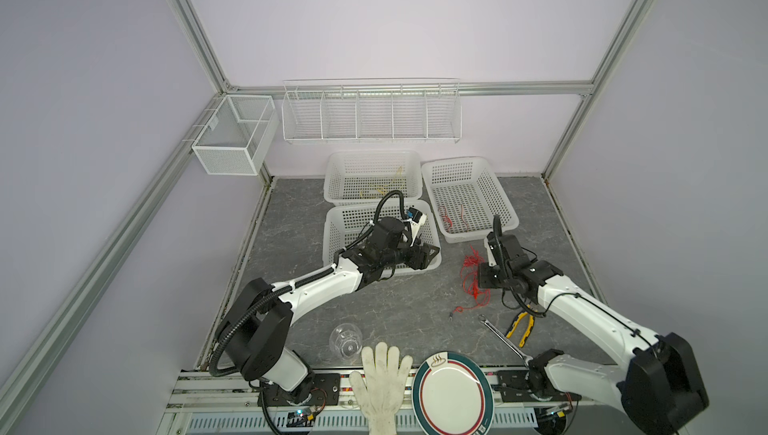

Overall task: Untangle the cables
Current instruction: 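Lift the red wire strand up and away from the tangle with the right gripper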

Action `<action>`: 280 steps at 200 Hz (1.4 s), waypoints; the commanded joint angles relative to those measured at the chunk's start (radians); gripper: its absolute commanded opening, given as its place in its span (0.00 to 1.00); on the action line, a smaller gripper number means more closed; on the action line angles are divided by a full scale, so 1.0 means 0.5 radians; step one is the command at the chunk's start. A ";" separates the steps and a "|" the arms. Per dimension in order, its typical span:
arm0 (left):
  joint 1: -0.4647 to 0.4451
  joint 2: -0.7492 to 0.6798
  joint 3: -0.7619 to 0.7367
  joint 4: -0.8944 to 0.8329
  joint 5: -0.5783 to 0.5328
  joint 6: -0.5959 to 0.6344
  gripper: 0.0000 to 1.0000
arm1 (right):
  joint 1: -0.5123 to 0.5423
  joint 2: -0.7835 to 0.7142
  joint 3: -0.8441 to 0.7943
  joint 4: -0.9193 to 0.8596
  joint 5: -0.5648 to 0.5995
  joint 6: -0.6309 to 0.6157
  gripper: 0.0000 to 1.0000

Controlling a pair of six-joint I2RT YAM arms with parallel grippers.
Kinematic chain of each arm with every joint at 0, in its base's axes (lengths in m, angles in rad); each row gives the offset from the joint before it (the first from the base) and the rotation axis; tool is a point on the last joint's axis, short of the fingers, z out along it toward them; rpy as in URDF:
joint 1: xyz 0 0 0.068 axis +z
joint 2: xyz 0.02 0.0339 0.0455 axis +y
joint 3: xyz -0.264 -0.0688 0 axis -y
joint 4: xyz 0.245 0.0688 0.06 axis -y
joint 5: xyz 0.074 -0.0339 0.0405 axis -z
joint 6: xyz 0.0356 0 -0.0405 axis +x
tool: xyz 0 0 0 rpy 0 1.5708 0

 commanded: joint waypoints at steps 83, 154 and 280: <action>-0.108 -0.091 0.095 0.175 0.207 0.039 0.71 | 0.143 -0.634 0.229 -0.061 -0.267 -0.404 0.06; -0.237 -0.031 0.220 0.163 0.123 0.143 0.72 | 0.143 -0.773 0.410 -0.016 -0.362 -0.431 0.06; -0.238 -0.140 0.085 0.157 0.027 0.138 0.72 | 0.143 -0.703 0.796 0.136 0.123 -0.579 0.06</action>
